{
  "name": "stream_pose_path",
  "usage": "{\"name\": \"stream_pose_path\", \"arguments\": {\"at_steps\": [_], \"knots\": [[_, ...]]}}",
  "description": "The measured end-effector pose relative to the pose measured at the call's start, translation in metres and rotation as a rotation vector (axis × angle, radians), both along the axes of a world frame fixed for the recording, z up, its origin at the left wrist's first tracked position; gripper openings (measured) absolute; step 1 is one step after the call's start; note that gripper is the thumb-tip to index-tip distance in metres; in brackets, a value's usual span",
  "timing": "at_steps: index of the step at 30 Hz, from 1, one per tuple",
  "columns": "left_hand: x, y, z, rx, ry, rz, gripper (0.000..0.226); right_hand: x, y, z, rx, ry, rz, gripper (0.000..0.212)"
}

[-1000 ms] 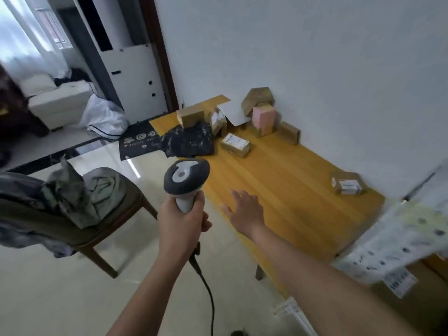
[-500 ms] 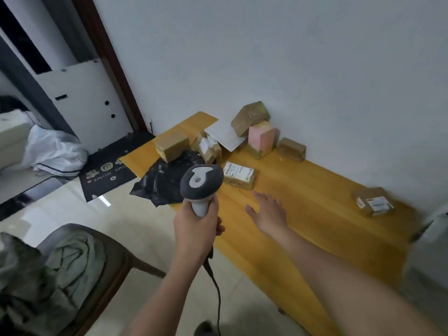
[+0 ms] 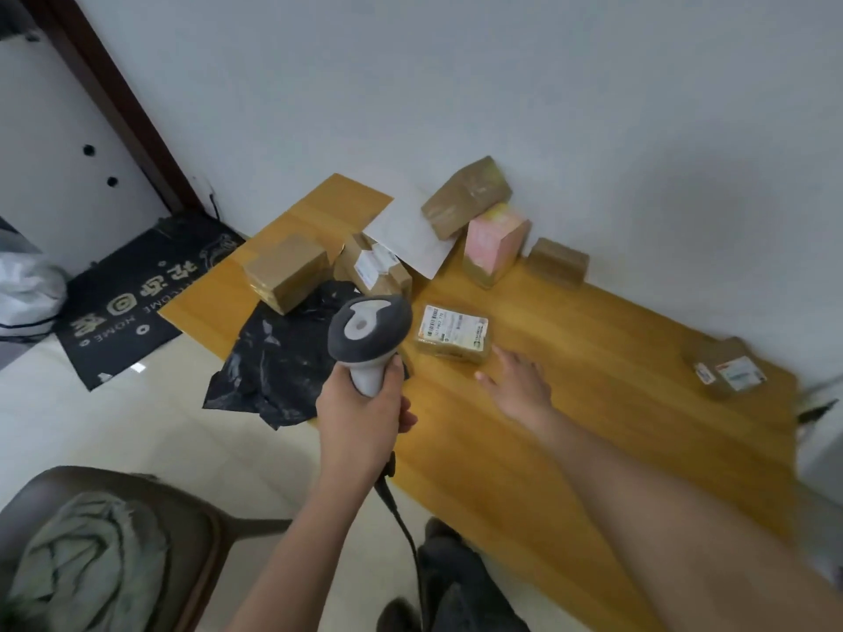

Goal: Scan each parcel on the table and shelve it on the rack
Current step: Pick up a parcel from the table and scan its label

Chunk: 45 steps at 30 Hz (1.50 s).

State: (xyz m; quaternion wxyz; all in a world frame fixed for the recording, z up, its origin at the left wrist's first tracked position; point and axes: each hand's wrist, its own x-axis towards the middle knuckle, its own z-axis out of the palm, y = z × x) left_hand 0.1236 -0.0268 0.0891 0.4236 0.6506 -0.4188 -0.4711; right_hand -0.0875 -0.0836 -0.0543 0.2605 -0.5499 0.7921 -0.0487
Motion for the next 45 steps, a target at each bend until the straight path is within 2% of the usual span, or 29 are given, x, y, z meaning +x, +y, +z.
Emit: {"name": "stream_pose_path", "arguments": {"at_steps": [10, 15, 19, 23, 27, 30, 32, 34, 37, 39, 41, 45], "knots": [[0.001, -0.091, -0.041, 0.080, -0.095, 0.049, 0.019, -0.012, -0.120, -0.063, 0.006, -0.020, 0.045, 0.075], [-0.006, -0.118, -0.053, 0.107, -0.103, 0.040, 0.018, -0.022, -0.148, -0.084, 0.086, -0.054, 0.091, 0.090], [-0.010, -0.126, -0.059, 0.129, -0.119, 0.033, 0.014, -0.022, -0.157, -0.087, 0.147, -0.081, 0.047, 0.101], [-0.013, -0.123, -0.059, 0.129, -0.118, 0.011, 0.015, -0.022, -0.158, -0.075, 0.272, 0.004, 0.087, 0.088], [-0.013, -0.107, -0.052, 0.120, -0.089, -0.013, 0.020, -0.017, -0.133, -0.071, 0.239, -0.003, 0.010, 0.076], [-0.009, -0.087, -0.043, 0.102, -0.071, -0.038, 0.020, -0.010, -0.106, -0.059, 0.226, -0.035, -0.079, 0.059], [-0.006, -0.069, -0.035, 0.082, -0.054, -0.054, 0.017, -0.007, -0.086, -0.049, 0.212, -0.116, -0.164, 0.054], [-0.003, -0.047, -0.025, 0.053, -0.043, -0.076, 0.017, -0.005, -0.062, -0.037, 0.177, -0.287, -0.265, 0.051], [0.003, -0.007, -0.008, 0.013, -0.016, -0.106, 0.018, 0.009, -0.019, -0.008, 0.092, -0.751, -0.524, 0.051], [0.009, 0.022, 0.003, -0.016, 0.001, -0.123, 0.017, 0.021, 0.012, 0.013, 0.038, -0.957, -0.595, 0.051], [0.014, 0.050, 0.014, -0.045, 0.015, -0.140, 0.016, 0.033, 0.040, 0.029, -0.024, -1.050, -0.616, 0.047], [0.020, 0.096, 0.034, -0.098, 0.036, -0.156, 0.019, 0.051, 0.087, 0.052, -0.128, -1.111, -0.638, 0.031]]}}
